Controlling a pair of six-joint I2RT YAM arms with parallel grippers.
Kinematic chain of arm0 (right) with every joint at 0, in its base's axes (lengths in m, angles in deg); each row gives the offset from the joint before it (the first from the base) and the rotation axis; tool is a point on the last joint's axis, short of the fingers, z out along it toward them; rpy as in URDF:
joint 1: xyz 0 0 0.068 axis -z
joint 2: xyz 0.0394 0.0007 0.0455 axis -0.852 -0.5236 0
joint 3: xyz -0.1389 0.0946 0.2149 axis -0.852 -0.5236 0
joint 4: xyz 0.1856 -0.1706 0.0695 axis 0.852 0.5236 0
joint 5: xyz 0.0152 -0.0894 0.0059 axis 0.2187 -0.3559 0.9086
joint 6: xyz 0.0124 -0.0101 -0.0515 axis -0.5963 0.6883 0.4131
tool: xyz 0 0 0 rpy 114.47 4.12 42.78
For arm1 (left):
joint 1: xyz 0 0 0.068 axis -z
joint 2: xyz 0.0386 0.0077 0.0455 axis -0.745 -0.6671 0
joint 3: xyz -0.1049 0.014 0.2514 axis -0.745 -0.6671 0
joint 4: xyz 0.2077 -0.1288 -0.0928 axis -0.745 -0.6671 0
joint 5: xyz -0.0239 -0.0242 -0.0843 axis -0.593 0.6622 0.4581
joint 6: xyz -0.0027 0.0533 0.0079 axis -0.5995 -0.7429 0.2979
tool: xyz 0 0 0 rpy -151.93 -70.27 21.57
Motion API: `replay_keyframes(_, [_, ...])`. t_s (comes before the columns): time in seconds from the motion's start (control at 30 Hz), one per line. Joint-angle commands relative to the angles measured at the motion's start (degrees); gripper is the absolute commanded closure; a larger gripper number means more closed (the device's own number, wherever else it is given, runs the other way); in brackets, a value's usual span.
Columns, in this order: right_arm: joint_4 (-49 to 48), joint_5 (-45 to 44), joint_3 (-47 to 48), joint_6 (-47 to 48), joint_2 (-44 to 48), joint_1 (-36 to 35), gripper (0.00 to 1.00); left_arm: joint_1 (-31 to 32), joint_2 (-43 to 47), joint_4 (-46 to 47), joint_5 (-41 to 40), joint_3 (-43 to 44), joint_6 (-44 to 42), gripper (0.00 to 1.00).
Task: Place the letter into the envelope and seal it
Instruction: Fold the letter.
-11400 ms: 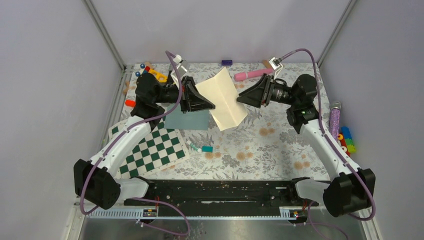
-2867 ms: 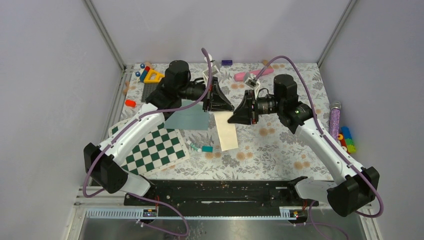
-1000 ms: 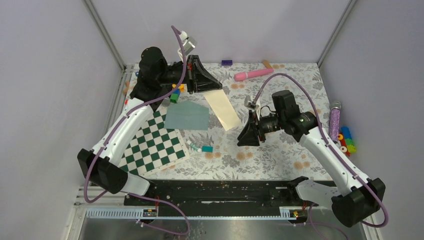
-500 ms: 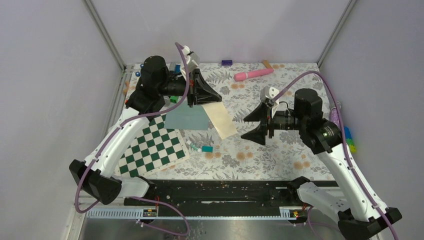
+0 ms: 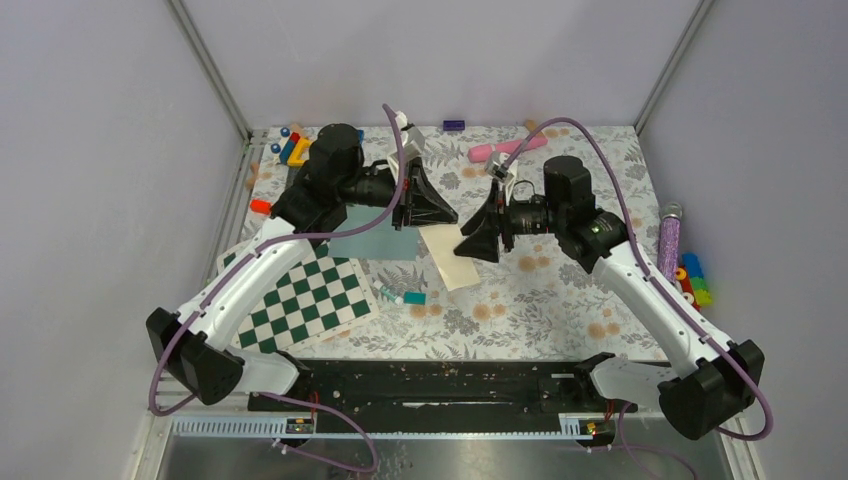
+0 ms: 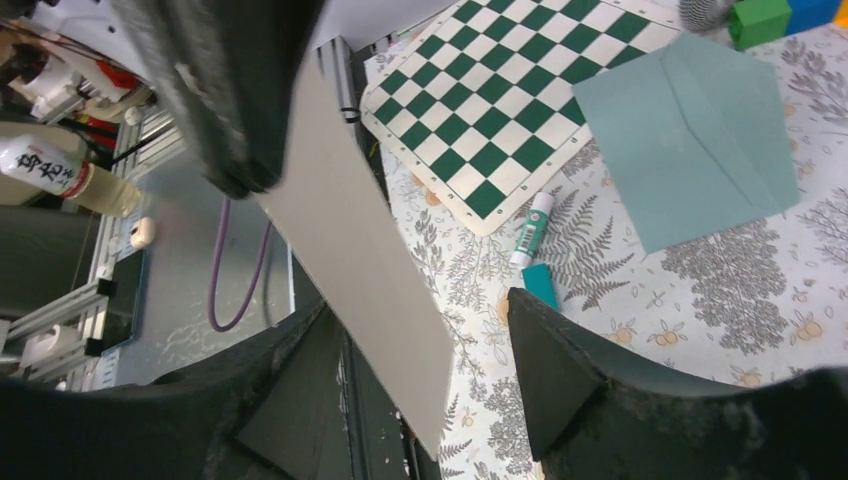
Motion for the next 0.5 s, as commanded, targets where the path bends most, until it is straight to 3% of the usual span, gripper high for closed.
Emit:
replay_keyframes(0.0, [-4.16,5.00,-1.11,-1.20,0.26,-1.15,0.38,0.50,-0.81,0.68,-0.89,0.14,-1.20,1.00])
replay_keyframes(0.2, [-1.30,6.88,-1.59,2.73,0.98,-1.71,0.96,0.54,-0.90,0.64,-2.21,-0.01,-1.24,1.00])
replay_keyframes(0.27, [0.41,6.51,-1.63,4.61,1.35,-1.76,1.00,0.50,-0.81,0.66,-2.82,0.07,-1.24,0.98])
replay_keyframes(0.3, [1.17,5.97,-1.67,5.18,1.53,-1.78,1.00,0.50,-0.73,0.62,-3.09,0.15,-1.24,0.88])
replay_keyframes(0.33, [1.63,5.27,-1.67,5.35,1.83,-1.76,1.00,0.50,-0.66,0.63,-3.21,0.26,-1.18,0.73])
replay_keyframes(0.37, [2.23,4.50,-1.56,5.52,2.00,-1.78,1.00,0.43,-0.53,0.43,-3.50,0.52,-1.16,0.46])
replay_keyframes(0.43, [3.77,2.22,-1.07,6.03,2.45,-1.61,1.00,-0.22,-0.11,-0.20,-4.01,1.17,-1.33,0.05])
replay_keyframes(0.47, [4.64,1.18,-0.80,6.00,2.56,-1.31,1.00,-0.93,0.30,-0.34,-4.13,1.48,-1.33,0.02])
